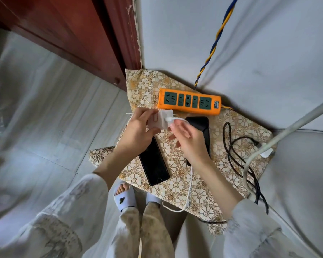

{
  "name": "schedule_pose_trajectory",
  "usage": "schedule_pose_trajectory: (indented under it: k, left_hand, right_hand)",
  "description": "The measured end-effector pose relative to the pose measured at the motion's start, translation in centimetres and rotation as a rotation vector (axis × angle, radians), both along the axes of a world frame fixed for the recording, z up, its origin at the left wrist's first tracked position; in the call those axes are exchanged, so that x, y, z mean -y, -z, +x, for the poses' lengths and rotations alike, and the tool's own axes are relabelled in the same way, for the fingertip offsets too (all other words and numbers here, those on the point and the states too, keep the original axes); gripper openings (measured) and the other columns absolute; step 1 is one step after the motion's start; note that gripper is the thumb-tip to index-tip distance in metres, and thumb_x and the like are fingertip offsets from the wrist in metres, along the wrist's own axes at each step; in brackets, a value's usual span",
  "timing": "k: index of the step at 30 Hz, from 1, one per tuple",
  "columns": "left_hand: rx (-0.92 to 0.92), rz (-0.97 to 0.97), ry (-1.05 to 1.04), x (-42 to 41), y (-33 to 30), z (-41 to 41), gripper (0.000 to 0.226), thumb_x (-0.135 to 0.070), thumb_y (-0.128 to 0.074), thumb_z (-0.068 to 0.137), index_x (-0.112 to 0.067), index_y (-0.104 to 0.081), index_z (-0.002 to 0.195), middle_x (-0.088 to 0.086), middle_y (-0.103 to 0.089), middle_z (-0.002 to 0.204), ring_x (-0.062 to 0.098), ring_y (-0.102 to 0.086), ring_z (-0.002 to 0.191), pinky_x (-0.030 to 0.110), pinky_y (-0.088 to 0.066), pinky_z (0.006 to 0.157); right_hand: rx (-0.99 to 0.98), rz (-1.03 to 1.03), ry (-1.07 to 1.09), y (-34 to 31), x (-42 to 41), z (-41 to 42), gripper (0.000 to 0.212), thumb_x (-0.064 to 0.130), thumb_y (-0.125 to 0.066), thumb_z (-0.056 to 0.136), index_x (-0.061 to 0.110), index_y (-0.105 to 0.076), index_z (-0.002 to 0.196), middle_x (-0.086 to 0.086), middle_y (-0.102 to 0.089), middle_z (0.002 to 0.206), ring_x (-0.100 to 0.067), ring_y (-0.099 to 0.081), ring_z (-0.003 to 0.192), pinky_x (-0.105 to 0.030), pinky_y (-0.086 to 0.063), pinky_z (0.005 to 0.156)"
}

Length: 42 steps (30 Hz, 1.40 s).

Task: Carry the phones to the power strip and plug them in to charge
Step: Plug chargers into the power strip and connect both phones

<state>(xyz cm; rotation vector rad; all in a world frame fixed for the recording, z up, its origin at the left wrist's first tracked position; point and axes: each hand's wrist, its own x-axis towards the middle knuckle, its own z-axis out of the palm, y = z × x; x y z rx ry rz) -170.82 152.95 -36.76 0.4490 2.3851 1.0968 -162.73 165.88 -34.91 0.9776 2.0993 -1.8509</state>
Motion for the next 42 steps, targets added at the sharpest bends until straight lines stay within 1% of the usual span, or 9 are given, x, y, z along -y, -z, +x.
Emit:
schedule_pose_trajectory:
  k: [5, 8, 10, 18, 26, 30, 33, 36, 42]
  left_hand:
    - [-0.05, 0.09, -0.051, -2.6, -1.3, -1.0, 0.053, -0.014, -0.074, 0.071, -0.007, -0.055, 0.121, 0.007, -0.051, 0.116, 0.011, -0.047, 0.101, -0.002, -0.029, 0.088]
    - [-0.022, 0.065, 0.038, -3.5, -1.4, -1.4, 0.06, -0.016, -0.067, 0.079, -0.009, -0.043, 0.133, 0.009, -0.051, 0.126, 0.021, -0.051, 0.113, 0.036, -0.038, 0.102]
    - [-0.007, 0.032, 0.081, -3.6, -1.0, -2.1, 0.063, -0.012, -0.063, 0.082, -0.01, -0.035, 0.138, 0.009, -0.047, 0.132, 0.024, -0.047, 0.121, 0.045, -0.037, 0.102]
    - [-0.006, -0.249, 0.216, -4.0, 2.2, -5.8, 0.071, -0.017, -0.055, 0.088, -0.017, -0.013, 0.146, 0.001, -0.015, 0.156, 0.023, -0.015, 0.142, 0.047, -0.02, 0.115]
    - [-0.016, -0.176, 0.09, -4.0, 3.6, -5.6, 0.065, -0.01, -0.06, 0.083, -0.019, -0.03, 0.141, 0.006, -0.041, 0.142, 0.027, -0.038, 0.13, 0.045, -0.031, 0.107]
    - [-0.039, -0.158, 0.04, -4.1, 3.9, -5.6, 0.062, -0.008, -0.062, 0.081, -0.02, -0.036, 0.137, 0.006, -0.048, 0.138, 0.028, -0.042, 0.126, 0.046, -0.035, 0.104]
    - [-0.047, -0.155, 0.034, -4.1, 4.0, -5.5, 0.063, -0.008, -0.063, 0.081, -0.021, -0.036, 0.136, 0.006, -0.049, 0.138, 0.027, -0.041, 0.127, 0.046, -0.035, 0.103]
    - [-0.027, -0.148, 0.036, -4.0, 4.1, -5.6, 0.062, -0.009, -0.062, 0.081, -0.023, -0.035, 0.135, 0.008, -0.049, 0.136, 0.029, -0.042, 0.126, 0.047, -0.035, 0.102]
    - [0.036, -0.108, -0.007, -3.6, 4.2, -5.8, 0.062, -0.011, -0.065, 0.079, -0.026, -0.04, 0.133, 0.008, -0.051, 0.133, 0.026, -0.041, 0.125, 0.043, -0.034, 0.103]
  right_hand:
    - [-0.031, 0.047, 0.115, -1.2, -0.7, -3.2, 0.008, 0.024, -0.062, 0.082, 0.018, -0.066, 0.079, 0.007, -0.066, 0.077, -0.003, -0.058, 0.064, -0.016, -0.047, 0.056]
    - [0.021, 0.169, 0.189, -0.8, -1.3, -3.9, 0.005, 0.016, -0.062, 0.082, 0.015, -0.065, 0.079, -0.007, -0.069, 0.086, -0.011, -0.061, 0.07, -0.029, -0.053, 0.07]
    - [0.024, 0.221, 0.229, -0.3, -1.8, -4.2, 0.004, 0.014, -0.06, 0.083, 0.012, -0.063, 0.082, -0.01, -0.069, 0.089, -0.015, -0.064, 0.076, -0.037, -0.055, 0.077]
    - [0.026, 0.42, 0.206, 0.8, -4.4, -7.1, 0.017, 0.018, -0.06, 0.081, 0.007, -0.065, 0.092, -0.012, -0.068, 0.097, -0.028, -0.065, 0.088, -0.049, -0.053, 0.079]
    - [0.019, 0.511, 0.049, 1.0, -4.4, -7.7, 0.024, 0.025, -0.059, 0.079, 0.005, -0.066, 0.092, -0.014, -0.068, 0.097, -0.033, -0.064, 0.089, -0.05, -0.052, 0.081]
    - [0.012, 0.581, -0.026, 1.1, -4.1, -7.6, 0.021, 0.021, -0.06, 0.081, 0.004, -0.066, 0.091, -0.012, -0.068, 0.094, -0.027, -0.062, 0.088, -0.021, -0.042, 0.078]
    - [-0.021, 0.64, -0.081, 0.8, -3.5, -7.6, 0.028, 0.019, -0.062, 0.081, 0.006, -0.064, 0.105, -0.004, -0.066, 0.1, -0.018, -0.058, 0.089, -0.013, -0.036, 0.075]
    - [-0.032, 0.666, -0.153, 0.9, -3.1, -7.6, 0.043, 0.02, -0.063, 0.082, 0.004, -0.057, 0.121, -0.008, -0.06, 0.124, -0.023, -0.055, 0.107, -0.028, -0.038, 0.099]
    - [-0.044, 0.688, -0.19, 1.1, -3.3, -7.6, 0.043, 0.022, -0.067, 0.079, 0.001, -0.059, 0.117, -0.015, -0.064, 0.117, -0.03, -0.057, 0.105, -0.036, -0.042, 0.094]
